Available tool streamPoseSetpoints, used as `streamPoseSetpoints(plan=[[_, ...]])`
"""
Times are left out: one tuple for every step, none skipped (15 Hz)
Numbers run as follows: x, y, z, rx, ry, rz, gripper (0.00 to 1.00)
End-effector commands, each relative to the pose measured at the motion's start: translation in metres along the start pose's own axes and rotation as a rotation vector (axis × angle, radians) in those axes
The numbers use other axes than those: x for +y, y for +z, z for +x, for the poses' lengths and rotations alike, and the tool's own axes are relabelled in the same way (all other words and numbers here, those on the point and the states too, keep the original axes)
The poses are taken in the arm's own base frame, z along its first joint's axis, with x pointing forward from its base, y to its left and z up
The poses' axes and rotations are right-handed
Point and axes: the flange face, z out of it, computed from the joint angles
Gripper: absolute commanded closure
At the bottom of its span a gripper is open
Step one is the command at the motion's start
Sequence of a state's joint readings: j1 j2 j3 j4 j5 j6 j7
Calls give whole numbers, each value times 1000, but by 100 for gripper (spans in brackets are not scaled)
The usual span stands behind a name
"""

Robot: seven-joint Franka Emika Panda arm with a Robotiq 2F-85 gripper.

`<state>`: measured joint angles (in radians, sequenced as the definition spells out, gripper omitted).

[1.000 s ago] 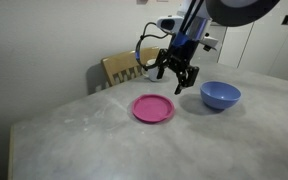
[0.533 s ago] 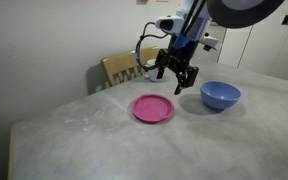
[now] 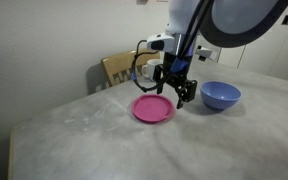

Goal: Put the pink plate on top of the blue bowl

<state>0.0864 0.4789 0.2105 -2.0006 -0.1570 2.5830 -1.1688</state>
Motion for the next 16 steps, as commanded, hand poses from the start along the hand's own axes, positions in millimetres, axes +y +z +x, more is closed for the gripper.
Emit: streamPoseSetpoints(plan=[[12,25,3,1,-30,47,0],[14,34,0,-2,-25,59,0],[17,43,-4,-5,-15,72,0],[19,51,-8,-9,-4,88,0],[21,59,-11,-9,4,100,0],[22,66,-13,-9,12,110,0],[24,73,-15,-3,19,119,0],[26,79,-16,-1,23,125,0],[28,84,-16,3,26,130,0],[29,88,-16,5,27,136,0],[30,92,-16,6,31,143,0],[31,96,-16,7,33,148,0],[32,98,-16,10,34,151,0],[33,101,-17,12,38,153,0],[33,103,-17,14,41,155,0],[35,104,-18,15,43,153,0]])
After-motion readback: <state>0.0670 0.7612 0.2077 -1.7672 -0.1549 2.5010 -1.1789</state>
